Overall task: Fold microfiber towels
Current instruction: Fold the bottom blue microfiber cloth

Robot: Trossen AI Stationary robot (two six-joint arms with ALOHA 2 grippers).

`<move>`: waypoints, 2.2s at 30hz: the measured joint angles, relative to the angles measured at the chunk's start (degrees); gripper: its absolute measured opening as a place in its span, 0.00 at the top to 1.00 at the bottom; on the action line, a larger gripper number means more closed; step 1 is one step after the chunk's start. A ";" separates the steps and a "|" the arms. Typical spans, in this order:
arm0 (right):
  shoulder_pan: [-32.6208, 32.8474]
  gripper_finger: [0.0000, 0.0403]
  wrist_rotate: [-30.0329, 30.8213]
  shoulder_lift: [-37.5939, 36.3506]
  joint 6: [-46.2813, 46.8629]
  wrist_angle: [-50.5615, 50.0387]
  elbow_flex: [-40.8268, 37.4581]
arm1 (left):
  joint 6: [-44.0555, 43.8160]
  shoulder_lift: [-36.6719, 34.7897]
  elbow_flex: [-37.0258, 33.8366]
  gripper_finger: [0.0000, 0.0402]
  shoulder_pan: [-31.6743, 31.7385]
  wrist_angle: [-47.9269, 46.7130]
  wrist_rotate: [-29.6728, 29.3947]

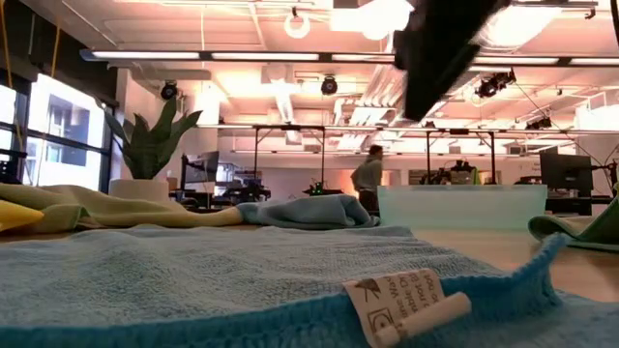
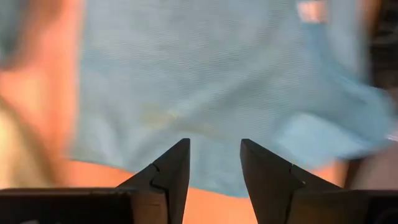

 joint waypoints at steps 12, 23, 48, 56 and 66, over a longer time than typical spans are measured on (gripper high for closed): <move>-9.82 0.53 -3.15 0.26 2.79 7.48 -9.31 | 1.83 -6.79 -25.25 0.68 4.23 22.41 -2.79; -13.23 0.53 -4.42 0.24 5.65 12.71 -15.73 | 0.36 -20.25 -56.58 0.75 10.80 55.14 3.06; -25.27 0.53 -0.75 -0.07 -7.84 8.46 -19.04 | 17.57 -20.19 -63.67 0.77 35.89 64.11 7.93; -24.06 0.53 -0.76 -4.16 -5.33 -0.52 -14.63 | 18.90 -24.61 -63.56 0.77 39.34 64.37 13.01; -15.33 0.53 1.12 -7.83 0.62 -0.27 -9.95 | 7.94 -36.55 -63.50 0.77 26.87 64.48 13.85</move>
